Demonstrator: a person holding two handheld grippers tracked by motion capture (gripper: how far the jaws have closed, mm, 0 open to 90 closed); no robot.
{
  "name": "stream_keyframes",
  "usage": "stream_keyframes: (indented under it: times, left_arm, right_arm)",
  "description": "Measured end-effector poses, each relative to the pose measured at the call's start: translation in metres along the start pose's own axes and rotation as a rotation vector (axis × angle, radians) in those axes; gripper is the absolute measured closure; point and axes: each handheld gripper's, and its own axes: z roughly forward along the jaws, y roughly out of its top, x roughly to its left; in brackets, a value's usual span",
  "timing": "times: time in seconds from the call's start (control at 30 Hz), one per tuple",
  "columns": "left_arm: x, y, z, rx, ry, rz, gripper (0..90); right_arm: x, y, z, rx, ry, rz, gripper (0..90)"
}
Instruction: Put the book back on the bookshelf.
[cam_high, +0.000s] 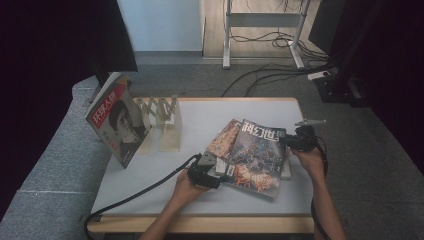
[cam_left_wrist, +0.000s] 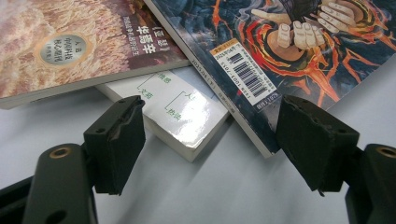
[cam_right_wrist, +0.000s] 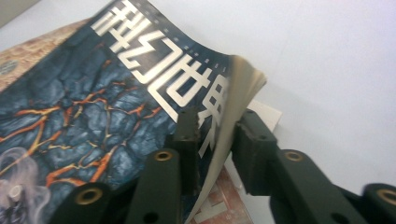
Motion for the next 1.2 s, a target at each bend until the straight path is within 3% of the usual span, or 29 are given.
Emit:
stream_keyframes:
  times: [0.27,0.63,0.83,0.9,1.2]
  left_arm:
    - [0.000,0.000,-0.001,0.000,0.005,0.007,23.4]
    - [0.002,0.002,-0.003,0.003,0.007,0.021,20.6]
    - [0.004,0.002,-0.004,0.022,0.024,0.038,18.5]
    - [0.006,0.004,-0.006,0.020,0.013,0.027,18.4]
    - [0.013,0.014,-0.018,-0.048,-0.022,-0.002,21.8]
  right_arm:
    - [0.007,0.006,-0.013,-0.051,0.026,-0.008,79.6]
    - [0.029,0.020,-0.034,-0.109,0.032,-0.082,81.6]
    - [0.037,0.024,-0.044,-0.143,0.047,-0.100,81.7]
    - [0.040,0.025,-0.047,-0.155,0.058,-0.105,81.7]
    - [0.056,0.030,-0.061,-0.183,0.082,-0.146,81.6]
